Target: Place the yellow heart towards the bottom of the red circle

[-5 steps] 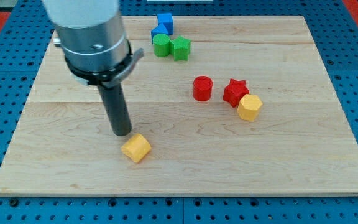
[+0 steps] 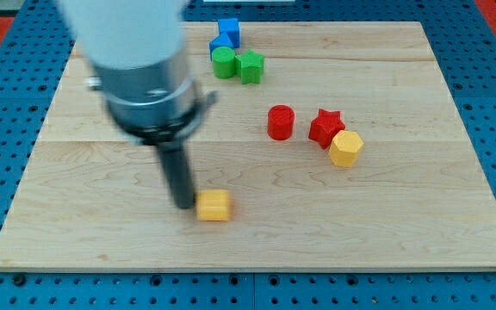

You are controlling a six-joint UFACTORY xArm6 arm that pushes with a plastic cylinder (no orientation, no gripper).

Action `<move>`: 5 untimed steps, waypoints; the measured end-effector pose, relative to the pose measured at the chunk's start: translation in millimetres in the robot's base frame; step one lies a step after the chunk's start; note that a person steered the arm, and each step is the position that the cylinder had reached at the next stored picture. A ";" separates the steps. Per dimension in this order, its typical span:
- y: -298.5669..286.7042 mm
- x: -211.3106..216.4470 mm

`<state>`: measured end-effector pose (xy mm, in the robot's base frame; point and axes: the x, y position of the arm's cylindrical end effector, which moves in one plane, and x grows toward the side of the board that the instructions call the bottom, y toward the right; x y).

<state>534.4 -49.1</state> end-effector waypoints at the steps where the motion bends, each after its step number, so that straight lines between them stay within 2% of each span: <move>1: -16.4 55.9; 3: 75.9 -6.6; 4: 120.4 30.4; 5: 163.6 -3.4</move>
<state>531.0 114.4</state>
